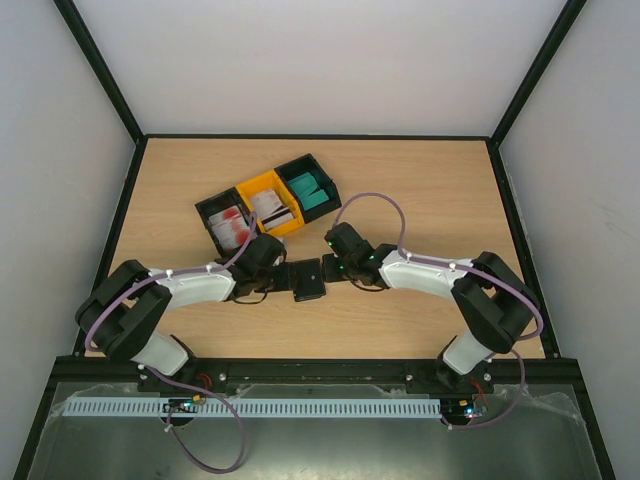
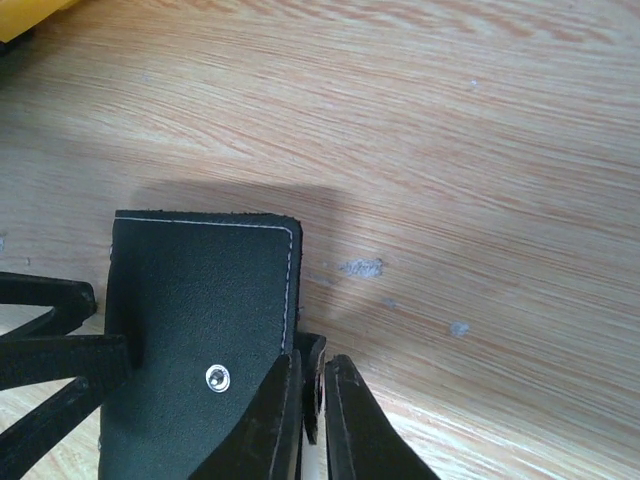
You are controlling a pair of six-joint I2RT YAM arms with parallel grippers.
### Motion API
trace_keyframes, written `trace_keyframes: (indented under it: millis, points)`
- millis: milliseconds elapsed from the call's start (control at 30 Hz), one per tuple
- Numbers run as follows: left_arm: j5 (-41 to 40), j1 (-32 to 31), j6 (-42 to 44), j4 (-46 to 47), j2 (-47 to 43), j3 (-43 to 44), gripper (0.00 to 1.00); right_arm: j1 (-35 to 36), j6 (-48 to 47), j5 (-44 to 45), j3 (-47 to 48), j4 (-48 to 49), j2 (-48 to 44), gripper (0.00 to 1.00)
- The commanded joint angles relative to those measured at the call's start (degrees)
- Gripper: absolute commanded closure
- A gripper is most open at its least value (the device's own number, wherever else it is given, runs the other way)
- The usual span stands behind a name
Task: Put the credit cards into the card holder
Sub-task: Close the card holder at the center of the board.
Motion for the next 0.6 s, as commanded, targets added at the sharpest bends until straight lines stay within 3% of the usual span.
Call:
trace_keyframes:
  millis: [0,67,200,400,567]
  points:
    - [0.0,0.1,-0.3,0.0,0.2,-1.4,0.46,0.4,0.0,-1.7,0.8,-0.6,0.8,0.91]
    - [0.0,0.1,-0.4,0.2,0.2,-1.7,0.46,0.4,0.0,-1.7,0.5,-0.5,1.1,0.89]
    - [0.1,0.1,-0.4,0.3,-0.1,-2.1,0.46,0.4,0.1,-1.5,0.1,-0.2,0.9,0.98]
    - [0.2,0.0,-0.7,0.7,-0.4,-2.4,0.46,0.4,0.2,-2.4,0.0,0.4,-0.4,0.98]
    - [0.2,0.0,-0.8,0.9,-0.4,-2.6,0.45,0.4,0.5,-1.7,0.3,-0.5,-1.3,0.85]
